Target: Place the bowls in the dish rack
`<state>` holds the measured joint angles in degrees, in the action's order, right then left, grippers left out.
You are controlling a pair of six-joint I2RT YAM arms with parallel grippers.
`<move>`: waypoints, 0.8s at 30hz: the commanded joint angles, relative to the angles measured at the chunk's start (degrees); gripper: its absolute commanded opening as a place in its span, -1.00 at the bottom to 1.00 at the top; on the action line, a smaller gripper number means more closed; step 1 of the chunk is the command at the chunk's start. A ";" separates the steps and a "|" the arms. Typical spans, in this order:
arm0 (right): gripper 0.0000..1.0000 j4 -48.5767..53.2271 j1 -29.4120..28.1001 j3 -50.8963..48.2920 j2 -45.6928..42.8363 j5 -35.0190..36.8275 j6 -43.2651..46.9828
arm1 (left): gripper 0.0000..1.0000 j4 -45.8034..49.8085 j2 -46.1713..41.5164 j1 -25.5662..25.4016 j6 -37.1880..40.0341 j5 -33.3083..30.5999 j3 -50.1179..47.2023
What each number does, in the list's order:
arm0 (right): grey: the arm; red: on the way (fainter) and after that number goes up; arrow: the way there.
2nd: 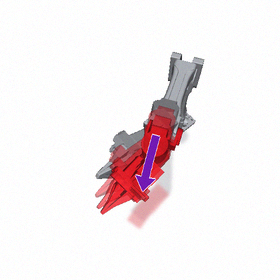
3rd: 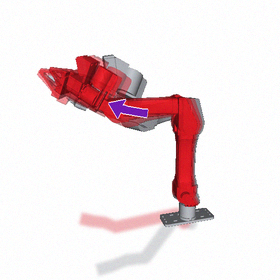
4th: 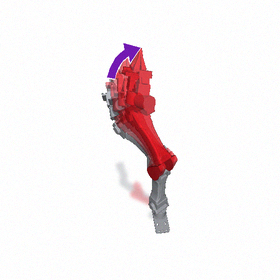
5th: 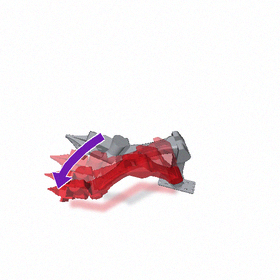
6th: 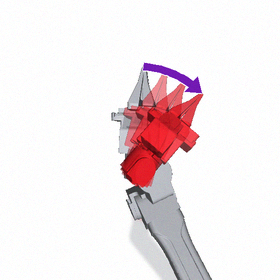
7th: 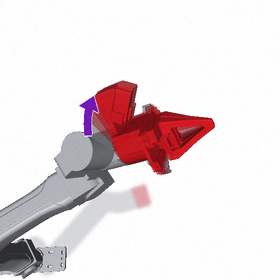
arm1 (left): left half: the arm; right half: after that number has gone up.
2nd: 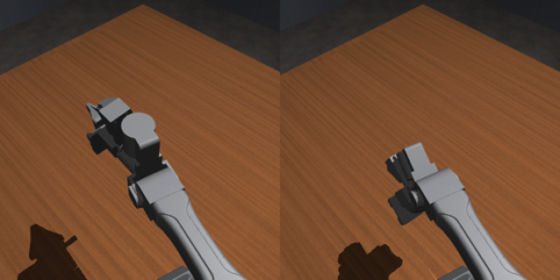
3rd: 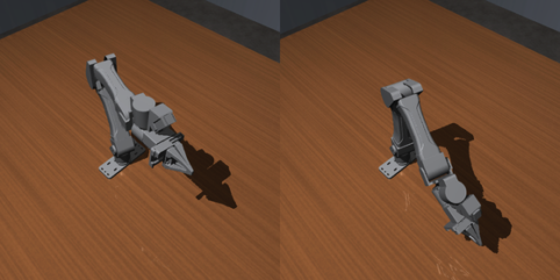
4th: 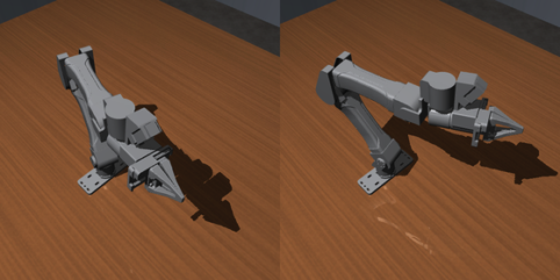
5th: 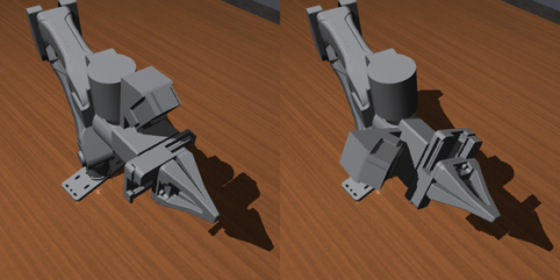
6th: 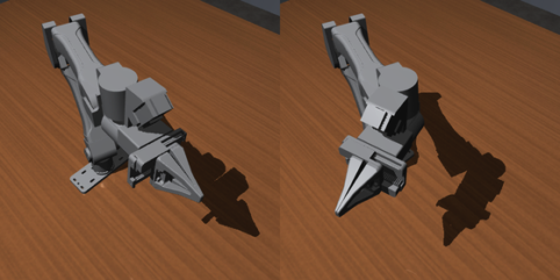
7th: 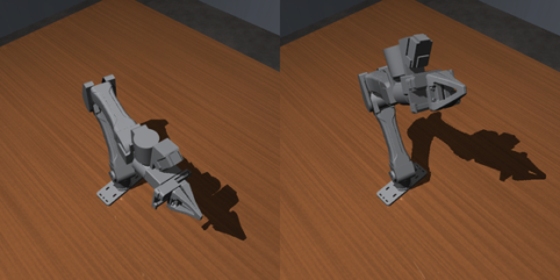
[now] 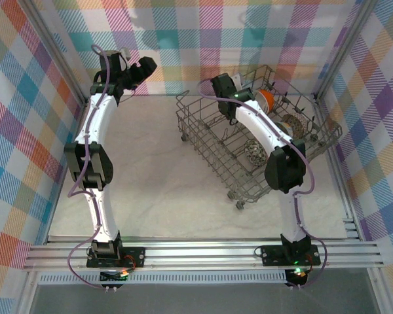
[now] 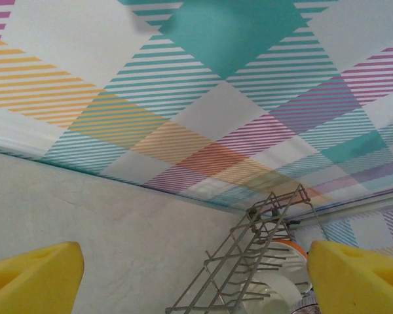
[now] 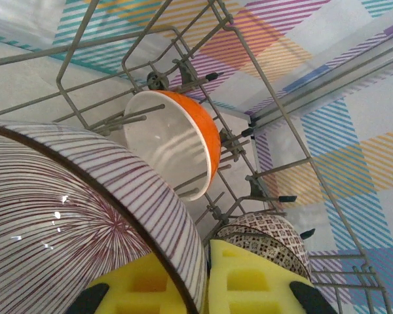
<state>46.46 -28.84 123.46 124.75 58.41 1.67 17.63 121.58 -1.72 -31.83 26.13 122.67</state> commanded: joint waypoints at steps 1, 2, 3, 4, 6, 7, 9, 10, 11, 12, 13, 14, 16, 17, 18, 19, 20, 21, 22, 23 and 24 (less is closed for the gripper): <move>-1.00 2.37 -1.09 2.78 -0.17 3.70 -3.18 | 0.75 -1.19 0.76 0.55 1.26 1.56 2.31; -1.00 2.09 -1.28 2.77 -0.03 4.02 -2.93 | 0.75 -1.20 0.84 0.63 1.23 1.56 2.30; -1.00 1.91 -1.54 2.83 0.08 4.28 -2.65 | 0.75 -1.24 0.92 0.66 1.25 1.56 2.37; -1.00 1.83 -1.81 2.85 0.21 4.70 -2.48 | 0.75 -1.20 0.95 0.66 1.17 1.56 2.54; -1.00 1.41 -2.46 2.76 0.26 5.90 -1.79 | 0.74 -1.20 1.22 0.65 0.99 1.57 2.83; -1.00 1.19 -2.77 2.71 0.24 6.71 -1.49 | 0.75 -1.21 1.27 0.66 0.90 1.64 2.77; -1.00 0.38 -3.41 2.47 0.23 8.30 -0.41 | 0.74 -1.19 1.32 0.66 0.48 1.71 2.79; -1.00 0.15 -3.64 2.17 0.06 8.69 -0.10 | 0.73 -1.25 1.33 0.63 0.29 1.81 2.86; -1.00 -0.14 -3.93 1.82 -0.16 9.23 -0.01 | 0.73 -2.68 1.38 0.66 0.05 1.87 2.92; -1.00 -0.90 -4.24 1.02 -0.47 9.59 0.49 | 0.73 -3.25 1.32 0.64 -0.02 1.91 2.99; -1.00 -1.39 -4.40 0.31 -0.84 9.72 0.82 | 0.72 -3.22 1.33 0.64 -0.16 1.99 2.95; -1.00 -1.76 -4.73 -0.40 -1.19 10.00 0.73 | 0.72 -3.26 1.37 0.66 -0.13 2.01 2.93; -1.00 -2.38 -4.99 -1.69 -1.92 9.94 0.44 | 0.71 -2.97 1.15 0.62 0.02 2.07 2.92; -1.00 -2.61 -5.16 -2.49 -2.18 9.90 0.39 | 0.71 -2.87 1.21 0.66 0.15 2.07 2.88; -1.00 -2.75 -5.26 -2.91 -2.23 9.88 0.47 | 0.71 -2.77 1.20 0.66 0.13 2.08 2.84; -1.00 -2.52 -5.35 -2.95 -2.15 10.04 0.46 | 0.72 -2.72 1.18 0.62 0.21 2.09 2.84; -1.00 -2.22 -5.49 -2.75 -1.93 10.29 0.70 | 0.71 -2.75 1.20 0.58 0.19 2.16 2.70; -1.00 -1.71 -5.60 -2.45 -1.64 10.81 0.77 | 0.71 -2.66 1.25 0.57 0.19 2.17 2.68; -1.00 -1.49 -5.69 -2.14 -1.46 11.38 0.71 | 0.71 -2.67 1.28 0.57 0.15 2.25 2.66; -1.00 -0.94 -5.79 -1.81 -1.25 11.69 0.70 | 0.70 -2.68 1.35 0.50 0.14 2.26 2.64; -1.00 -0.16 -5.90 -1.37 -0.97 12.36 0.29 | 0.70 -2.62 1.36 0.49 0.11 2.26 2.59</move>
<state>46.24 -34.39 120.42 125.10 66.11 2.35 16.34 122.41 -1.67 -31.90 27.09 123.66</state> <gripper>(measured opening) 0.093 0.853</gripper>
